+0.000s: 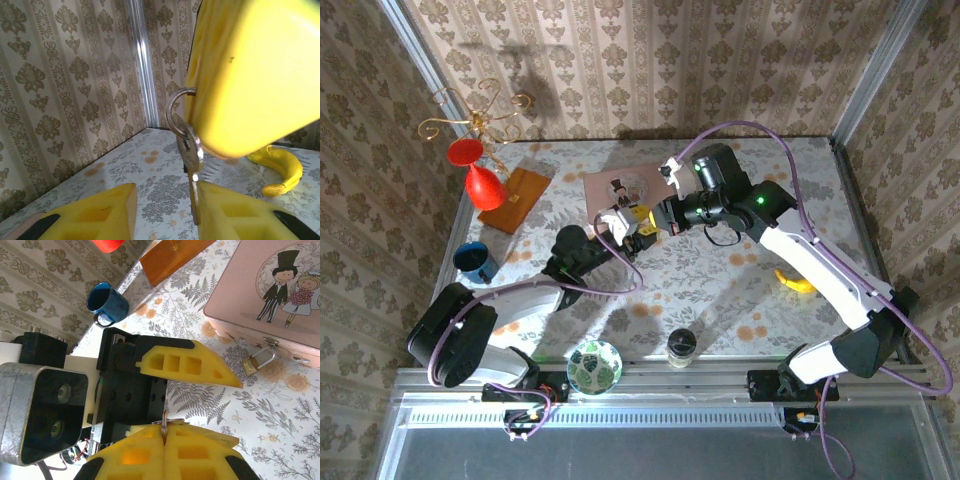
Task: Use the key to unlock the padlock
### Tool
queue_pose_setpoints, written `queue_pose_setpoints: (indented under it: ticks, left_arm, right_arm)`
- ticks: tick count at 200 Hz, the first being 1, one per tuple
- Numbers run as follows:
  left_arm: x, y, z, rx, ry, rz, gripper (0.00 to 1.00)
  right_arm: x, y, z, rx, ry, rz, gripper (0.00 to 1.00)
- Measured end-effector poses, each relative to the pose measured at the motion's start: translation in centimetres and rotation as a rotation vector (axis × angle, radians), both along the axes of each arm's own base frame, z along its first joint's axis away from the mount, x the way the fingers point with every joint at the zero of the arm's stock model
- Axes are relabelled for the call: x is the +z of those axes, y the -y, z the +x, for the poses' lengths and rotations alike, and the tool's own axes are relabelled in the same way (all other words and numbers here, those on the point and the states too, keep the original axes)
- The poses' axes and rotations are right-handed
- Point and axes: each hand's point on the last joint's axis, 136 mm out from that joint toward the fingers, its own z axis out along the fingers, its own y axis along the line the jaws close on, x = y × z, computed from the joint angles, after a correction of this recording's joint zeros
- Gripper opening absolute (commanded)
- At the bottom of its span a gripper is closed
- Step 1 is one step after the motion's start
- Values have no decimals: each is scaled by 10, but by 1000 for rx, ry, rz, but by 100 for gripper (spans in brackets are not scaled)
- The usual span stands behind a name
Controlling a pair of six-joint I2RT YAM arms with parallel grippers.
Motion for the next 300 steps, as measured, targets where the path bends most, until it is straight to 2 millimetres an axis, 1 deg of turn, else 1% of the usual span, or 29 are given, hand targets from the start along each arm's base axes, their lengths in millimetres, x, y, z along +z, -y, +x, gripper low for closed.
queue_pose_setpoints:
  ticks: [6, 23, 45, 63, 92, 102, 120, 134, 142, 150, 186, 216, 245, 253, 263, 267, 273, 300]
  left_arm:
    - [0, 0, 0, 3, 1, -2, 35]
    - [2, -1, 2, 14, 4, -5, 29]
    - [2, -2, 4, 27, 4, -7, 27]
    - [2, -3, 5, 37, 3, -7, 21]
    - [2, -4, 7, 48, 2, -8, 19]
    - [2, -4, 7, 51, 1, -6, 17]
    - [4, -6, 6, 53, 9, -1, 11]
    - [6, -7, 4, 55, 18, 2, 11]
    - [8, -8, 3, 55, 22, 3, 8]
    - [11, -9, 2, 56, 31, 4, 8]
    - [9, -12, -3, 53, 32, 38, 0]
    - [3, -13, -5, 50, 16, 77, 0]
    - [-3, -14, -12, 23, -25, 125, 0]
    - [-4, -14, -13, 17, -36, 137, 14]
    - [-4, -14, -15, 10, -44, 148, 33]
    - [-4, -14, -16, 7, -48, 152, 39]
    - [-5, -14, -17, 4, -53, 155, 44]
    - [-6, -14, -18, -7, -71, 154, 59]
  right_arm:
    - [0, 0, 0, 0, 1, 1, 0]
    - [0, 0, 0, 0, 1, 1, 0]
    - [0, 0, 0, 0, 2, 1, 0]
    - [0, 0, 0, 0, 2, 1, 0]
    - [0, 0, 0, 0, 2, 1, 0]
    - [0, 0, 0, 0, 2, 1, 0]
    - [0, 0, 0, 0, 2, 1, 0]
    - [0, 0, 0, -1, 2, 1, 0]
    - [0, 0, 0, -1, 2, 1, 0]
    - [0, 0, 0, -1, 2, 1, 0]
    - [2, -1, 2, -4, 6, 9, 0]
    - [0, -2, 3, -9, -5, 9, 0]
    - [-4, -2, 3, -9, -15, 2, 0]
    - [-4, -2, 3, -9, -17, 0, 0]
    - [-5, -2, 3, -9, -20, -1, 0]
    - [-5, -2, 3, -9, -20, -2, 0]
    - [-5, -2, 3, -9, -20, -2, 0]
    - [-7, -2, 2, -10, -28, -5, 0]
